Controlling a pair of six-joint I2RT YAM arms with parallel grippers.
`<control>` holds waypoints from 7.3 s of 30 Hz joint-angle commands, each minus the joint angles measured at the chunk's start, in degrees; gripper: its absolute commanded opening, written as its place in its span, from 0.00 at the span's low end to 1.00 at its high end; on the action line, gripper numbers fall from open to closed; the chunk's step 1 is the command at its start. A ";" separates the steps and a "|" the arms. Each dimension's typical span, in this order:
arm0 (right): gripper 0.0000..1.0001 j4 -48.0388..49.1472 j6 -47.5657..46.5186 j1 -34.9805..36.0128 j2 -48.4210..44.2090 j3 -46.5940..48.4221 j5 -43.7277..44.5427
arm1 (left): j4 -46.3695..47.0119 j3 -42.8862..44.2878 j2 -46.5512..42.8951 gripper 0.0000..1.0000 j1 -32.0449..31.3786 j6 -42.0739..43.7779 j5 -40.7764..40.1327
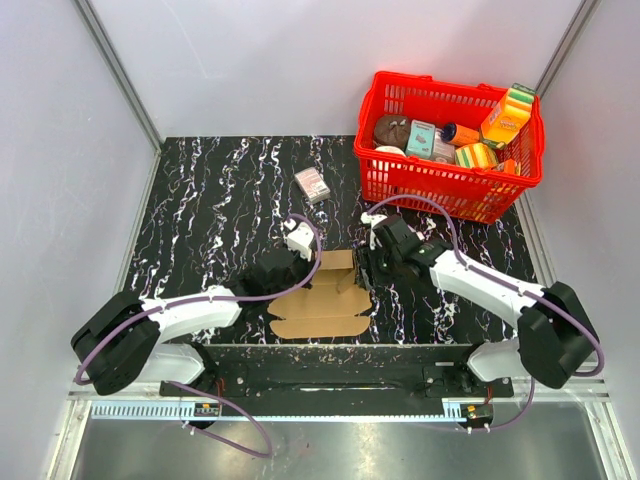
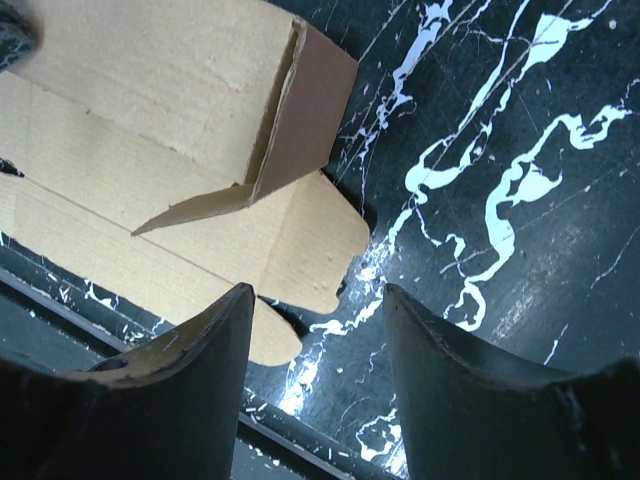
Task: Fold the paper box
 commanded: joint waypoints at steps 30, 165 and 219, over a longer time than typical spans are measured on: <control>0.61 32.32 -6.47 0.35 7.01 -7.59 -2.26 | -2.35 4.67 -2.61 0.00 0.24 1.00 3.59; 0.45 67.74 -15.09 0.26 20.81 -12.69 -4.19 | -4.99 17.50 15.76 0.54 15.62 3.37 26.27; 0.52 72.49 -16.67 0.26 20.73 -14.97 -0.41 | -4.20 16.97 15.93 0.52 15.53 1.70 28.73</control>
